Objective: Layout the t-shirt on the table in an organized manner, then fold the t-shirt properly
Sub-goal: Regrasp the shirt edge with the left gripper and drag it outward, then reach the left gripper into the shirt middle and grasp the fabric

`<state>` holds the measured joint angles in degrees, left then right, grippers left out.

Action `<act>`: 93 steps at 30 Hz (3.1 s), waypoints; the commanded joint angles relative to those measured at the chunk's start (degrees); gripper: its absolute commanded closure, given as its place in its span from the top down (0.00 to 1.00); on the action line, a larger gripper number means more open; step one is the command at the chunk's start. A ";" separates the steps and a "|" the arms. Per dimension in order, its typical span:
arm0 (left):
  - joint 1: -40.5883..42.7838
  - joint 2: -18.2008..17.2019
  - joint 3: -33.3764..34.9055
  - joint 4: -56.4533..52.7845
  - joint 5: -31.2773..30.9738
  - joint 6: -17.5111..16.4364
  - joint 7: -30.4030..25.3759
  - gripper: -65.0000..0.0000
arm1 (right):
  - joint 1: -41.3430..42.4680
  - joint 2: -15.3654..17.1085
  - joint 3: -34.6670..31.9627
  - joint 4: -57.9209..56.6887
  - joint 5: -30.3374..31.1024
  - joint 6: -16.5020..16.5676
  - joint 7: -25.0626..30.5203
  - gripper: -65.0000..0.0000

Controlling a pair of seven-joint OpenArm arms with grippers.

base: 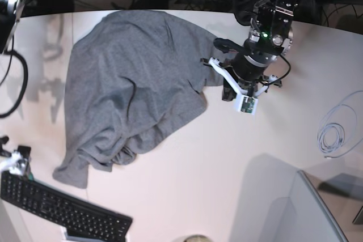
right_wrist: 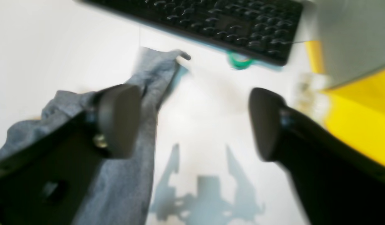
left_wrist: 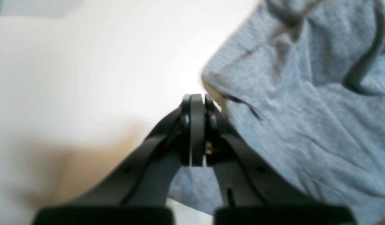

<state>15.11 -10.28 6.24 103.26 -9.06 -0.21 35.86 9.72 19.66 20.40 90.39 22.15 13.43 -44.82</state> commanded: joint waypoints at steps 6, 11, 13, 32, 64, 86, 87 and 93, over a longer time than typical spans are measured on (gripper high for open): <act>-0.65 -0.57 -8.13 -2.38 -5.23 0.95 -1.53 0.10 | -16.00 -7.22 7.68 13.30 0.75 0.68 -5.78 0.75; -2.23 -1.01 -1.27 -6.43 -6.37 0.95 -1.70 0.27 | -26.11 -15.84 6.54 18.23 0.66 3.05 -4.72 0.74; -3.47 -1.54 1.89 -7.83 -6.37 0.95 -1.79 0.14 | -28.84 -16.63 2.23 18.93 0.57 6.57 -4.11 0.71; 1.02 -2.86 -11.47 -8.80 -6.37 0.95 -1.70 0.00 | -26.99 -12.85 -4.97 -7.18 -4.00 8.85 -1.82 0.03; 4.89 -2.42 -11.65 -9.68 -6.81 -12.67 -1.79 0.16 | -17.85 -19.62 30.54 -3.93 -17.62 19.14 -4.54 0.80; 2.51 1.10 -10.86 -12.14 -6.81 -14.96 -1.79 0.66 | -17.94 -19.09 30.89 -2.08 -17.62 26.57 -11.05 0.00; 2.25 1.80 -10.77 -12.14 -6.81 -14.96 -1.79 0.66 | -17.94 -19.09 30.81 0.64 -17.62 26.57 -12.28 0.00; -5.05 2.94 1.36 -14.69 -6.81 -14.96 -1.79 0.66 | -17.85 -19.09 30.54 9.87 -17.80 26.57 -18.35 0.00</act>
<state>10.50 -7.60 8.03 87.50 -15.33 -15.05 35.22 -8.27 -0.08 50.78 99.35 4.23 39.75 -63.33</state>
